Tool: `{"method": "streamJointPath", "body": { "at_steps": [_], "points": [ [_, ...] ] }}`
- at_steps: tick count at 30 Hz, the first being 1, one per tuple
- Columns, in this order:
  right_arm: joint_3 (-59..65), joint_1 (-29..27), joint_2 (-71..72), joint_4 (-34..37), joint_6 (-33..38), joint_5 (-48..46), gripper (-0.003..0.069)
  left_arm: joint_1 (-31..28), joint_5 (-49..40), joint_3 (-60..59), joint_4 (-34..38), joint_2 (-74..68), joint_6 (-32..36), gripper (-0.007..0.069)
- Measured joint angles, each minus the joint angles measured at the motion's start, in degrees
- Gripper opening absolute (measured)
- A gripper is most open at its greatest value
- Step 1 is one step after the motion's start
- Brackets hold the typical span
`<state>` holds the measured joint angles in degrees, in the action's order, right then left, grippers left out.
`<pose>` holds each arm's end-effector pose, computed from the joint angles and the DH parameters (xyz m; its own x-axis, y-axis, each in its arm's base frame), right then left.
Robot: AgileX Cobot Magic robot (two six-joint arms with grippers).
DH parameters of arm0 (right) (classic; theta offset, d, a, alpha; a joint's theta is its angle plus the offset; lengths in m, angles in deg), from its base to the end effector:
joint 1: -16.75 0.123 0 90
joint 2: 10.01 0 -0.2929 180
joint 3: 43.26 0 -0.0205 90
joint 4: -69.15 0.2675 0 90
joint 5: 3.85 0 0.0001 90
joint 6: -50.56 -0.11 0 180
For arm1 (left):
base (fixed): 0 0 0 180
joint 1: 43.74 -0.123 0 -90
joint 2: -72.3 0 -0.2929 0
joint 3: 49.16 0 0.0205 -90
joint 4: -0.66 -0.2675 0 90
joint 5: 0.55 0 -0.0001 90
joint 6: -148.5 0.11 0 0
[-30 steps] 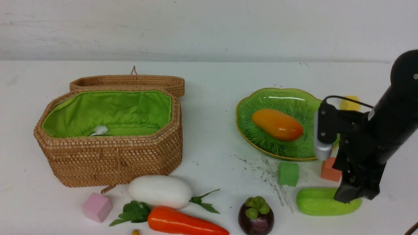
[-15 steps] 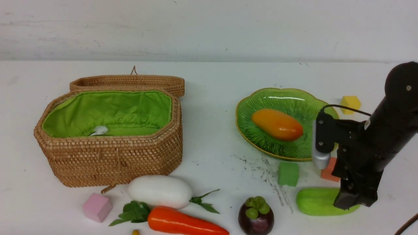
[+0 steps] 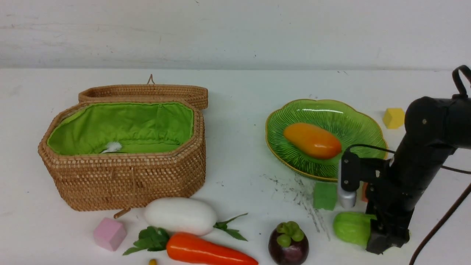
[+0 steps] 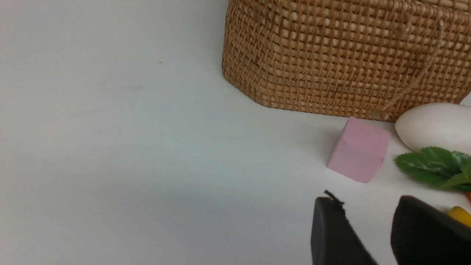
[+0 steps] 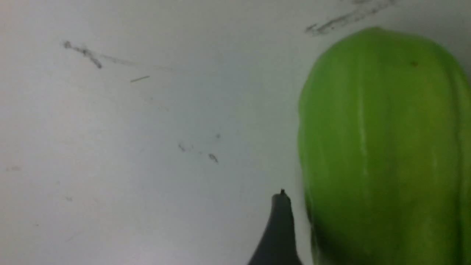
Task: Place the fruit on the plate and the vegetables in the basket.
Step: Take a chayote with your right arm and place it on the basket on the left.
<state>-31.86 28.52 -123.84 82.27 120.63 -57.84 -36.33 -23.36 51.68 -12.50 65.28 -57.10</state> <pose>0.3399 0.0915 0.1453 -0.2737 -0.9458 -0.1747 -0.9617 0.2669 0.0622 0.0793 -0.0005 0.1623 -0.3158 -0.1924 -0.9291 -0.0287 0.9807 -0.1933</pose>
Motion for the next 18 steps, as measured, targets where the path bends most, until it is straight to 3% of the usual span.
{"method": "streamJointPath", "body": {
  "at_steps": [2,8,12,18],
  "points": [
    [0.0,0.0,-0.2,0.1,0.0,-1.4,0.0464,0.0,0.0,0.0,0.0,0.0,0.0,0.0239],
    [-3.5,0.0,2.4,1.7,-0.3,-5.5,0.0466,0.0,0.0,0.0,0.0,0.0,0.0,0.0239],
    [-11.2,1.5,6.4,6.9,-3.8,-9.0,0.0466,0.0,0.0,0.0,0.0,0.0,0.0,0.0239],
    [-30.1,10.2,6.8,15.7,-7.0,-7.8,0.0466,0.0,0.0,0.0,0.0,0.0,0.0,0.0239]
  ]
}}
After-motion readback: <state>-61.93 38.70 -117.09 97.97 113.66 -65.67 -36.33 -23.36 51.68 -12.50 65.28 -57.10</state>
